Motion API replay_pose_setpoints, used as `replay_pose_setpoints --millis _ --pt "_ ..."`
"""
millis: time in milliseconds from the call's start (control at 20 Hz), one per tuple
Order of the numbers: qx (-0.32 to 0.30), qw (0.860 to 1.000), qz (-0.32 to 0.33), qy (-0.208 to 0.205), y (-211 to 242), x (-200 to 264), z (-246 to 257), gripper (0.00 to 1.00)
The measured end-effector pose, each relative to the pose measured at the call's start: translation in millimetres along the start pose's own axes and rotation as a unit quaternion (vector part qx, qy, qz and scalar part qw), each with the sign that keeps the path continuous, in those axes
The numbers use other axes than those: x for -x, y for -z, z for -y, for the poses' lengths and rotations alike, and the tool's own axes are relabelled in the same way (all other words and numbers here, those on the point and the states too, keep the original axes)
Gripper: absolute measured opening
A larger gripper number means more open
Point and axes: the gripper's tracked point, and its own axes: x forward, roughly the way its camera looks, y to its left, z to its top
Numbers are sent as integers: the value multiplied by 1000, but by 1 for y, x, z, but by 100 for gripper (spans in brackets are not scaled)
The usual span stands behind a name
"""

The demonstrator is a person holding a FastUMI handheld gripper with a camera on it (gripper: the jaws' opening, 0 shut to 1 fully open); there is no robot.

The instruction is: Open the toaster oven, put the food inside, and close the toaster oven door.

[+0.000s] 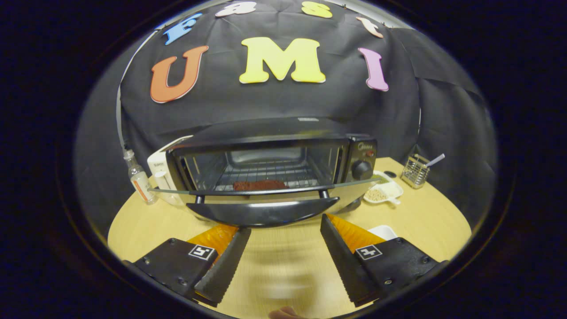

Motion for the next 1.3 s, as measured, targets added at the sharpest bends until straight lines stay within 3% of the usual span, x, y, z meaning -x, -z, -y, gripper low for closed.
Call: replay_pose_setpoints --millis 250,500,700,950,1150,1300 --pt "-29 997 55 -44 -58 38 -3 100" --pt "-1 991 128 -43 -108 137 21 100" --pt "15 976 214 -31 -145 229 48 100" --pt "8 960 272 -60 -162 335 59 100" --pt "-26 965 252 -62 -132 365 90 100" --pt "-55 967 245 -40 -105 370 111 100"
